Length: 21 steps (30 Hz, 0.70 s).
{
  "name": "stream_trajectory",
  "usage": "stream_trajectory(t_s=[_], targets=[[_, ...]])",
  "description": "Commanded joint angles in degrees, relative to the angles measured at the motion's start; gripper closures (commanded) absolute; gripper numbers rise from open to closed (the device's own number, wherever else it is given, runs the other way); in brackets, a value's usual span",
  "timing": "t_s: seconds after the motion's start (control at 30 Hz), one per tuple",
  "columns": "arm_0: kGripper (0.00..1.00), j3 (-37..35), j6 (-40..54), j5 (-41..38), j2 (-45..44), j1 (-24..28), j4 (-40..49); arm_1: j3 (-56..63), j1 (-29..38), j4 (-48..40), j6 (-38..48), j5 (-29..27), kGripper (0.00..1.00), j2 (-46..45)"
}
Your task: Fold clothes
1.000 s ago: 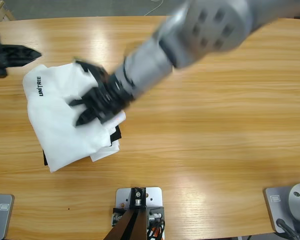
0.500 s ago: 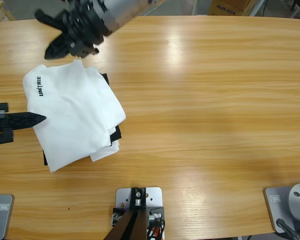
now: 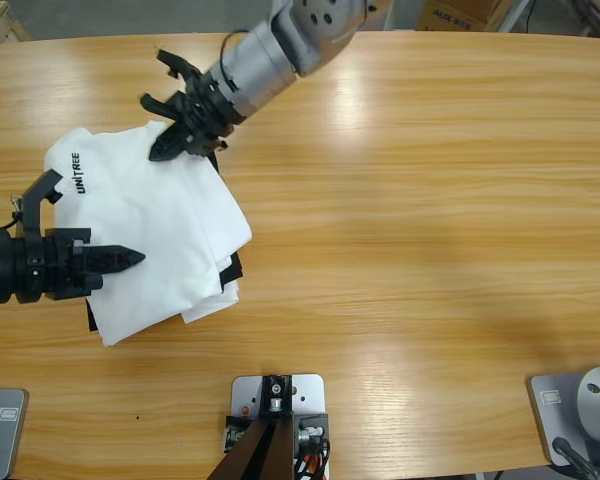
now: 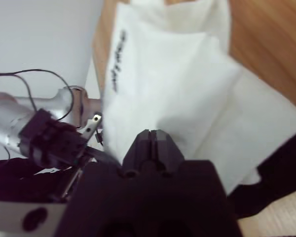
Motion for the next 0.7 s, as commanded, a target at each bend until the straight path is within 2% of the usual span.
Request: stream_trajectory(t_s=[0.03,0.13,0.23,0.3,0.33,0.37,0.4,0.43,0.47,0.6,0.7], targets=[[1.0,4.57,-1.3,0.53,-1.64,-0.64,-0.58,-1.81,-1.77,-0.06,-0.45,0.83,1.0,5.73],[1.0,5.55,-1.37,0.53,-2.45,-0.71,-0.54,-3.5,-3.05,0.64,-0.31,0.66,1.0,5.8],[1.0,5.17,-1.98,0.83,-7.6,-0.73,0.77,-4.37,-4.18,2.01,-0.33,-0.66,1.0,3.04],[1.0,2.34,-1.81,1.06,-12.56,-0.66,4.78,-5.85,-4.3,7.88,-2.65,-3.69,1.0,-2.06],[0.846,0.72,-1.75,1.04,-14.49,-0.64,6.22,-7.15,-4.18,11.49,-4.5,-5.57,1.0,-5.75],[0.478,-1.46,-1.68,0.97,-15.88,-0.64,8.02,-8.4,-3.88,15.18,-6.02,-8.13,1.0,-9.77],[0.324,-3.83,-1.38,0.93,-16.83,-0.66,9.77,-9.59,-3.65,19.03,-8.17,-10.96,0.642,-13.62],[0.157,-6.28,-0.08,0.93,-17.62,-0.64,11.06,-10.46,-3.33,23.56,-10.01,-14.95,0.179,-17.23],[0.065,-9.18,1.46,0.95,-18.2,-0.64,13.1,-11.12,-3.16,28.61,-11.49,-19.65,0.023,-20.53],[0.059,-25.7,9.85,0.88,-14.77,-0.66,29.46,-11.07,-3.16,48.19,-18.51,-36.94,0.0,-31.47],[0.059,-33.72,19.16,1.02,-8.48,-0.92,41.89,-0.77,-3.88,52.25,-22.42,-45.42,0.0,-39.24]])
